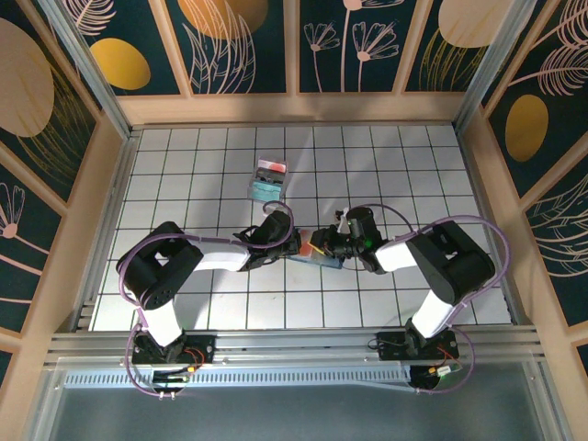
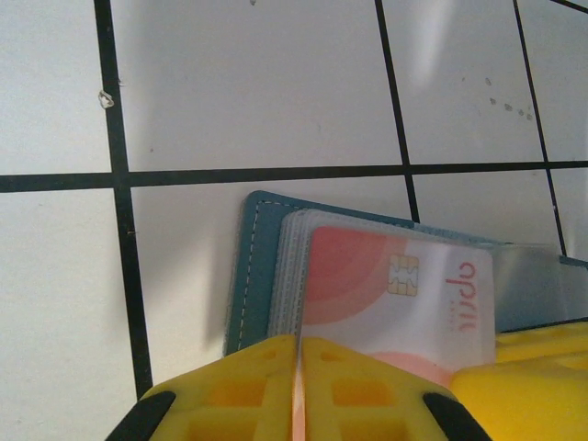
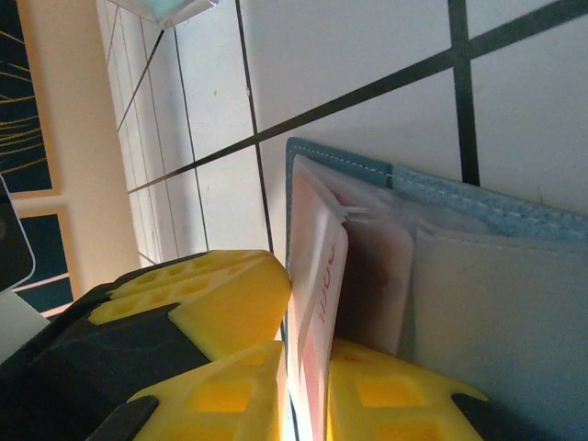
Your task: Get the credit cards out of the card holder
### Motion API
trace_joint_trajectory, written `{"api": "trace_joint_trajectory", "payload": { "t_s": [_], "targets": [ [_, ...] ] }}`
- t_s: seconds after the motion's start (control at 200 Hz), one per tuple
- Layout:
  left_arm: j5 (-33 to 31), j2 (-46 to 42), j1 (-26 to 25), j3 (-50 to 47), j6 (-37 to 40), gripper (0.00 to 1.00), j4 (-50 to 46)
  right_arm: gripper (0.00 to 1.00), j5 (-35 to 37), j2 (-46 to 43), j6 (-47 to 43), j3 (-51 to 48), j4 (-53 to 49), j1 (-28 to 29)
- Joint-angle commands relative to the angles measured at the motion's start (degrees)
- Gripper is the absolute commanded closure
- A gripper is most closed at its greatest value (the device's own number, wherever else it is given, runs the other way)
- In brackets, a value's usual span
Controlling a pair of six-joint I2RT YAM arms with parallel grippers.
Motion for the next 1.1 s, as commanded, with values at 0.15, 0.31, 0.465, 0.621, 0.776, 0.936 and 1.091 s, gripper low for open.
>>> {"api": "trace_joint_trajectory", "payload": {
  "t_s": [0.15, 0.31, 0.465, 0.621, 0.776, 0.936, 1.091],
  "targets": [
    [-0.2, 1.18, -0.27, -0.09, -1.36, 0.88, -8.16, 0.84, -4.59, -2.63, 0.0, -0.11, 4.6, -2.43],
    [-0.46, 1.98, -0.28, 0.33, -1.96, 0.88, -8.89, 0.79, -5.45, -4.17, 0.58, -1.26, 5.49, -3.66],
    [-0.6, 2.18, -0.27, 0.49, -1.95, 0.88, -9.07, 0.79, -5.1, -4.91, 0.53, -1.71, 5.1, -3.85],
    [-0.2, 2.4, -0.27, 0.58, -1.95, 0.88, -8.65, 0.79, -5.49, -3.51, 1.03, -1.61, 6.62, -3.59],
    [0.31, 2.44, -0.22, 0.49, -1.92, 0.88, -8.12, 0.79, -5.71, -1.42, 2.09, -1.71, 9.26, -3.31],
    [0.9, 2.42, -0.28, 0.62, -1.64, 0.88, -7.57, 0.77, -5.39, 0.37, 1.69, -0.26, 8.62, -2.2],
    [1.05, 2.29, -0.28, 0.56, -1.78, 0.83, -7.22, 0.76, -4.18, 1.1, -0.15, 1.79, 5.39, -1.0]
  ]
}}
